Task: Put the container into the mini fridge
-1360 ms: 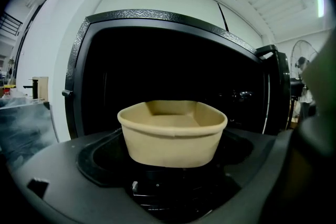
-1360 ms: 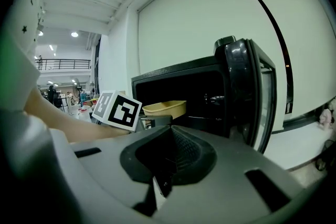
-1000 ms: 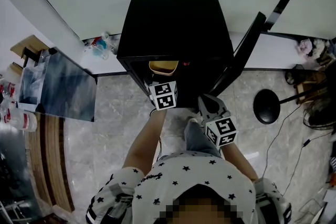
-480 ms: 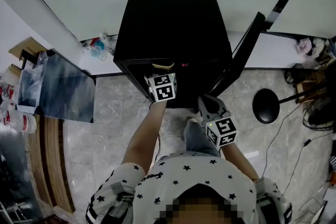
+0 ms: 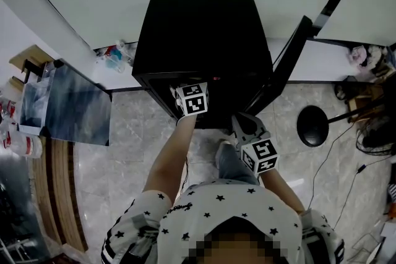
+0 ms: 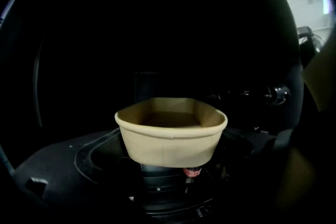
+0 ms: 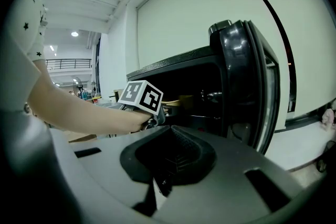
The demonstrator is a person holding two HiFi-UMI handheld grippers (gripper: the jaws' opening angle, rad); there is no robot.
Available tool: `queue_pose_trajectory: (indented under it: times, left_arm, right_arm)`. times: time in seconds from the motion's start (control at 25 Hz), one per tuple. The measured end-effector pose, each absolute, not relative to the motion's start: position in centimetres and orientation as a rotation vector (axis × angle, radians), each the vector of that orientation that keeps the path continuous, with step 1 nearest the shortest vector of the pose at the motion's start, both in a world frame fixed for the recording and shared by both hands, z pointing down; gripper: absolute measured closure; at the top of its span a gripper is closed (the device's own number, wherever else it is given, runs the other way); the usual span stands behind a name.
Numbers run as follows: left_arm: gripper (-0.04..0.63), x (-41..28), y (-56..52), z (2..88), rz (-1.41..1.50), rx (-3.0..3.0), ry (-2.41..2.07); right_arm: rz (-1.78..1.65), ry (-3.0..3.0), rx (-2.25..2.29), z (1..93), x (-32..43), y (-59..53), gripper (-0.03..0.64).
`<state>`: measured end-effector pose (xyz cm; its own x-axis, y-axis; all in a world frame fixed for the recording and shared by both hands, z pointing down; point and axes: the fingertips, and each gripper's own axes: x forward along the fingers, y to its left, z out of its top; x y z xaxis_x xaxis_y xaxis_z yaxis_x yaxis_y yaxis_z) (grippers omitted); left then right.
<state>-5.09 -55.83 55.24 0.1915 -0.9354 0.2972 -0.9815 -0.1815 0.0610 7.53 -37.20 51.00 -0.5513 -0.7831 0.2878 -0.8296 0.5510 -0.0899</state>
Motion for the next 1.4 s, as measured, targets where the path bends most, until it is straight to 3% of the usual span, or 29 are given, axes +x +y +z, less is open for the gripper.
queue_pose_trajectory:
  times: [0.8,1.4]
  left_arm:
    - [0.067,-5.0,-54.6,53.7,0.205,2.238,-1.840]
    - [0.069,-5.6,-47.0,52.6,0.225,2.301,-1.778]
  right_arm:
    - [0.327,-2.574,1.360,50.7,7.5,-35.7,0.623]
    - [0.307,-2.580,1.393,49.3,6.2,-30.3,0.624]
